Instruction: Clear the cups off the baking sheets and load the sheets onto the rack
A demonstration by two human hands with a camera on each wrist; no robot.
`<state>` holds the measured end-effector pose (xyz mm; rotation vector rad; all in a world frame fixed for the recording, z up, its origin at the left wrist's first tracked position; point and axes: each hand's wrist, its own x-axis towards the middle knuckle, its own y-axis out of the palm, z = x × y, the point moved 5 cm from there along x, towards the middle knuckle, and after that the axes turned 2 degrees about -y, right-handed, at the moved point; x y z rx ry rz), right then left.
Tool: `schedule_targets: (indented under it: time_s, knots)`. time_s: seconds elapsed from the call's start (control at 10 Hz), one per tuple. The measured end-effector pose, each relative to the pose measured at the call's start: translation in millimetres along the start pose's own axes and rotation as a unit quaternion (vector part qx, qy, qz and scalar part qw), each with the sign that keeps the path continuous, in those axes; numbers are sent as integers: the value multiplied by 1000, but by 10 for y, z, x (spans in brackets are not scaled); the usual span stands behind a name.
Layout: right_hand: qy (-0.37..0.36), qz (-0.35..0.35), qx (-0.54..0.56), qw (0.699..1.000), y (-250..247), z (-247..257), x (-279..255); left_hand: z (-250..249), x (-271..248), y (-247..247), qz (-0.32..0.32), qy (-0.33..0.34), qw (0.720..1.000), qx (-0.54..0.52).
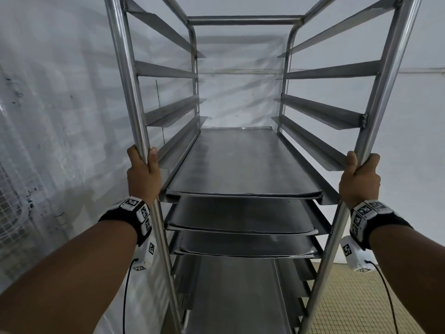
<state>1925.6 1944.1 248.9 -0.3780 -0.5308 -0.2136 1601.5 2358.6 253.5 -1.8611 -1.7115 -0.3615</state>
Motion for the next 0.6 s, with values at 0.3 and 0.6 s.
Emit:
schedule_targets:
  time_s: [0.3, 0.6]
  knots:
    - [76, 134, -84, 985, -171, 188, -48, -256, -224, -75, 132, -163, 975, 71]
    - [-81, 239, -73, 965, -254, 782, -705, -1131, -880, 147, 288, -38, 956, 46]
